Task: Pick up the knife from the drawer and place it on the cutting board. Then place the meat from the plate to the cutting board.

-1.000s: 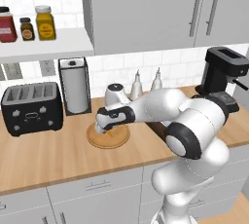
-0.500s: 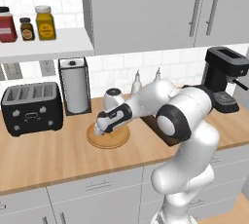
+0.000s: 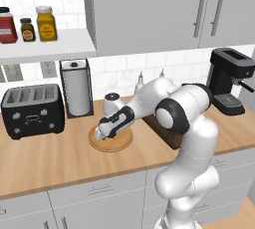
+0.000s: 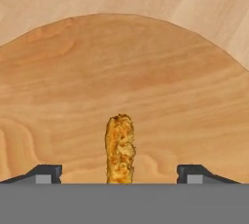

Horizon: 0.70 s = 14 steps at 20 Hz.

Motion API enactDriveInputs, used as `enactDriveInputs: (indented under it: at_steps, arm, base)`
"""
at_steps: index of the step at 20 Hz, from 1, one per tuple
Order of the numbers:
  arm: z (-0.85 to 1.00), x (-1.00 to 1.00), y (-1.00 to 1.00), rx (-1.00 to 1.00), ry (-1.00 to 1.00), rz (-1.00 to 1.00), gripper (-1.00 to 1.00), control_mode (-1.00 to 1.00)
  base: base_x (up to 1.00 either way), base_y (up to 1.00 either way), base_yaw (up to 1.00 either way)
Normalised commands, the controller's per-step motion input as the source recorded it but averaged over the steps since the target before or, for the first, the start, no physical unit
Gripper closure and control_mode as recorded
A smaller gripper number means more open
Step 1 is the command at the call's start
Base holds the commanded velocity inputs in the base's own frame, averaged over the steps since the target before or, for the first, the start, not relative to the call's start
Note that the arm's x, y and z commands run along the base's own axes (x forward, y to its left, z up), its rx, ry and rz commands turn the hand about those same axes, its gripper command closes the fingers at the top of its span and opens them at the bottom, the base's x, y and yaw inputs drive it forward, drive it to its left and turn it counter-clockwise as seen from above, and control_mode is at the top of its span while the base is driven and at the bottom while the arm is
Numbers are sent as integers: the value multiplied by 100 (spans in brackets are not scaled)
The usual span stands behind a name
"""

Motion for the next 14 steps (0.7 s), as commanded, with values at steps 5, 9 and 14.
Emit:
enactDriveInputs:
  at_steps: [5,9,14]
  arm:
    - [-11,3,0,0,0,0,100,-100]
    - [-24,0,0,-1,3,0,100,-100]
    - [-12,-7,-4,0,1,0,100,-100]
  base:
    - [0,0,0]
    - [0,0,0]
    - [0,0,0]
